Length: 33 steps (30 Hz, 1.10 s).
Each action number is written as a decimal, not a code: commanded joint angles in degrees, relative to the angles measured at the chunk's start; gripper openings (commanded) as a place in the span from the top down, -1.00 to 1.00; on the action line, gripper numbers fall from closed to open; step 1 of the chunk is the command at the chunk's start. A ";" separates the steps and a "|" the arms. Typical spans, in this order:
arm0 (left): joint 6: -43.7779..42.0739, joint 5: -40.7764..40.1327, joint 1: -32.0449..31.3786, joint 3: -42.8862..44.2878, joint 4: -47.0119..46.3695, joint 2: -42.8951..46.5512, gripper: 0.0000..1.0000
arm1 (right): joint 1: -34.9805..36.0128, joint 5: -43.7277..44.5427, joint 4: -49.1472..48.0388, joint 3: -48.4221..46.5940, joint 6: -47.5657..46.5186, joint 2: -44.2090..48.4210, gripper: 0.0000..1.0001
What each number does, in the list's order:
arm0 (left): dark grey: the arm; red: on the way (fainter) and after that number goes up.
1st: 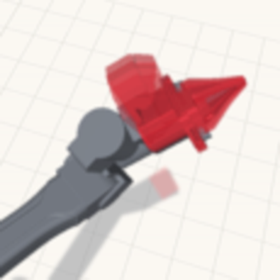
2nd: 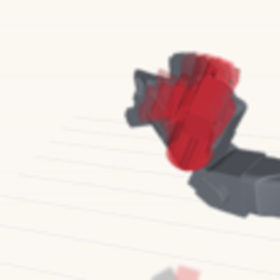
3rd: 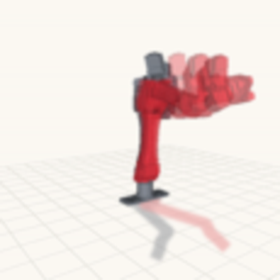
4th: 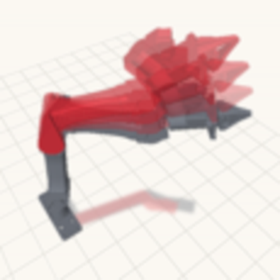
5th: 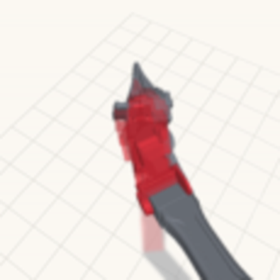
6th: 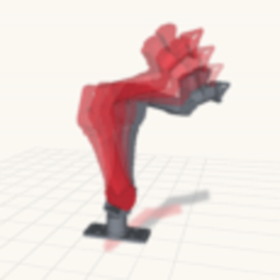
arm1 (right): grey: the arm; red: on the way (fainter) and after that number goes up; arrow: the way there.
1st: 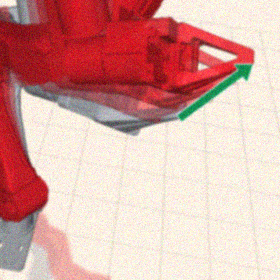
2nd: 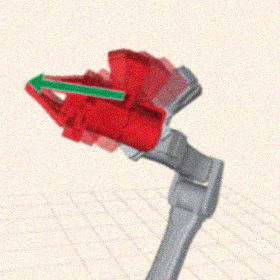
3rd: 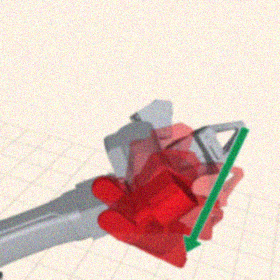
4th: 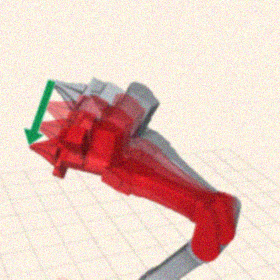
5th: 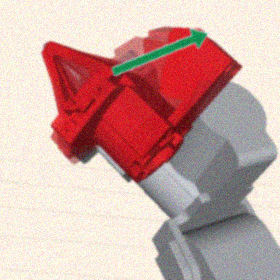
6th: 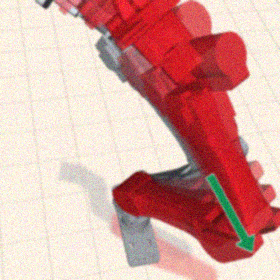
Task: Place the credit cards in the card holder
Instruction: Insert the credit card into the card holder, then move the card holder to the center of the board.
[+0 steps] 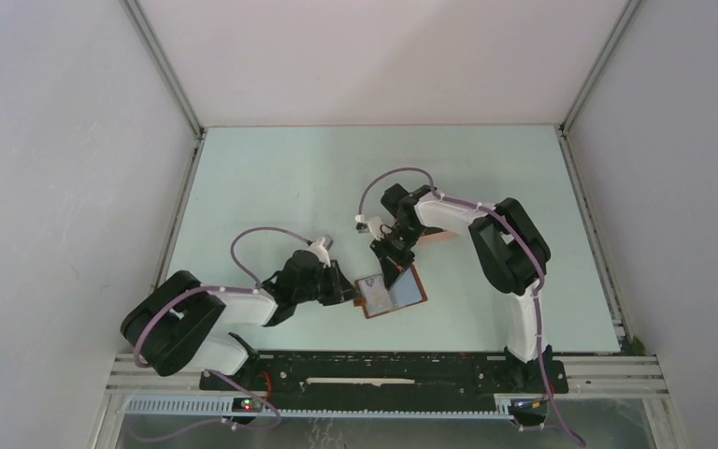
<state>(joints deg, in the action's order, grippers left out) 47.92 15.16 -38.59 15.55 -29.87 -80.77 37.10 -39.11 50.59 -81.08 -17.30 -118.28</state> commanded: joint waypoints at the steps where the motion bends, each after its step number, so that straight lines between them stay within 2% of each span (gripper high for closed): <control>1: -4.40 -3.40 -0.51 1.52 7.34 5.42 0.61 | -3.33 -3.46 0.30 -1.82 -3.92 7.31 0.91; 8: -12.43 -11.22 -0.23 5.06 19.01 17.35 0.53 | -8.32 -3.50 1.07 -1.83 -9.25 18.01 0.85; 13: -19.47 -16.37 -0.23 8.07 21.08 26.80 0.47 | -10.22 6.11 -4.28 -0.57 -10.76 29.68 0.68; 15: -22.42 -18.41 -0.18 9.10 20.95 30.22 0.38 | -11.32 10.31 -8.14 0.20 -10.71 34.97 0.56; 16: -23.69 -19.40 -0.18 9.59 20.86 31.73 0.33 | -11.87 12.22 -9.99 0.41 -10.84 37.26 0.45; 17: -25.10 -20.18 -0.24 9.93 20.55 33.23 0.27 | -12.66 13.73 -11.94 0.47 -10.86 39.27 0.25; 20: -27.63 -22.87 -0.22 10.29 18.63 37.07 -0.05 | -16.50 12.64 -13.75 -1.67 -9.23 39.01 -0.96; 23: -27.88 -24.51 -0.04 9.37 14.92 39.57 -0.54 | -20.94 2.18 -7.67 -7.56 -5.08 32.20 -0.99; 25: -26.96 -24.08 0.12 8.84 12.97 40.15 -0.76 | -23.58 -5.62 -5.92 -9.69 -1.90 27.12 -0.98; 33: -23.07 -15.64 0.28 6.31 7.94 35.70 -0.79 | -24.71 -5.44 -14.55 -1.20 8.36 17.13 -0.85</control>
<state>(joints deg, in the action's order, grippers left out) 23.14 -4.03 -38.61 23.27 -16.25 -42.98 12.23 -41.41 38.48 -83.61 -15.77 -98.94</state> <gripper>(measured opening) 0.898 0.944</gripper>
